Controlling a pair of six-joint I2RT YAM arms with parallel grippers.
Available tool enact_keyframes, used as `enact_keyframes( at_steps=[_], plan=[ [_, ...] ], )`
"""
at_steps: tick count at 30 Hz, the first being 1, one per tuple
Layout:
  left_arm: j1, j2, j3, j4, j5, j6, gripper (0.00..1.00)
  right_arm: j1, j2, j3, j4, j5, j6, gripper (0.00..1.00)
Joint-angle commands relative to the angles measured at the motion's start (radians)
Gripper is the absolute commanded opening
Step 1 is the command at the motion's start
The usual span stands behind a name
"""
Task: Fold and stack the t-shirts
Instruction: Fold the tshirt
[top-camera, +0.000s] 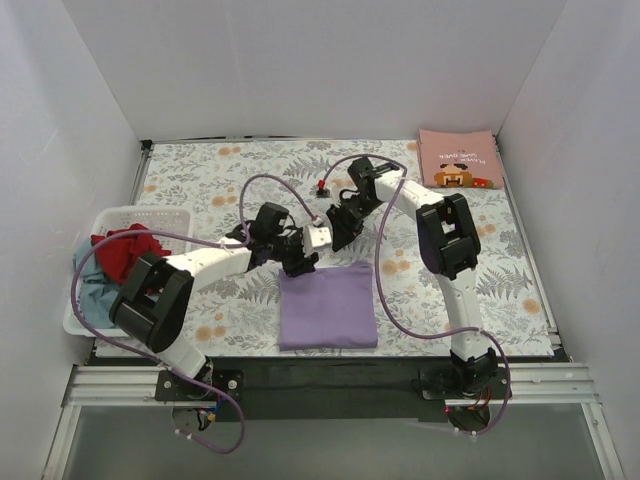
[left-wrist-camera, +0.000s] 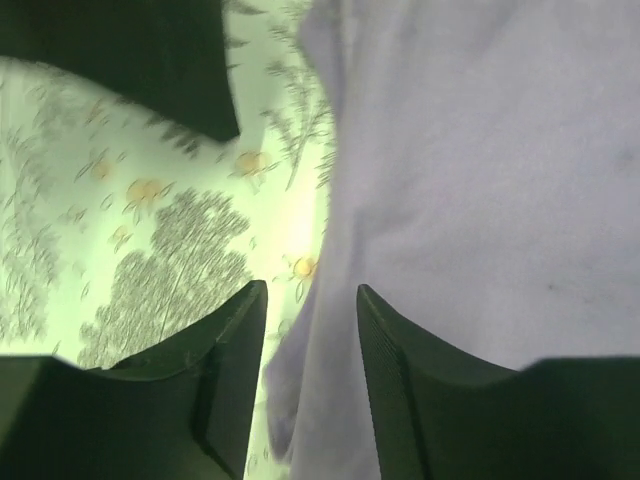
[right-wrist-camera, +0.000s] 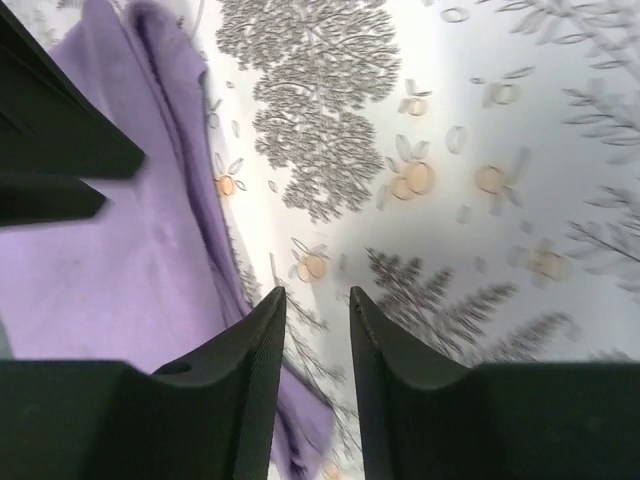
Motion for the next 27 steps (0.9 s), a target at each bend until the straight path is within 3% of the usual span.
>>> enact_keyframes(
  at_steps=[1, 5, 11, 14, 24, 27],
  plan=[
    [0.088, -0.112, 0.095, -0.203, 0.094, -0.108, 0.42, -0.019, -0.092, 0.062, -0.036, 0.111, -0.011, 0.39],
    [0.170, -0.123, 0.147, -0.346, 0.128, -0.178, 0.53, -0.051, -0.191, 0.004, -0.074, 0.146, -0.044, 0.52],
    [0.213, -0.034, 0.230, -0.552, 0.160, -0.190, 0.56, -0.074, -0.241, -0.111, -0.184, 0.145, -0.120, 0.56],
    [0.213, 0.000, 0.213, -0.551, 0.116, -0.219, 0.56, -0.075, -0.241, -0.171, -0.195, 0.149, -0.135, 0.61],
    [0.215, 0.067, 0.169, -0.480, -0.013, -0.215, 0.56, -0.075, -0.212, -0.266, -0.187, 0.126, -0.166, 0.62],
    [0.215, 0.084, 0.157, -0.468, -0.022, -0.212, 0.55, -0.071, -0.220, -0.285, -0.191, 0.120, -0.178, 0.56]
  ],
)
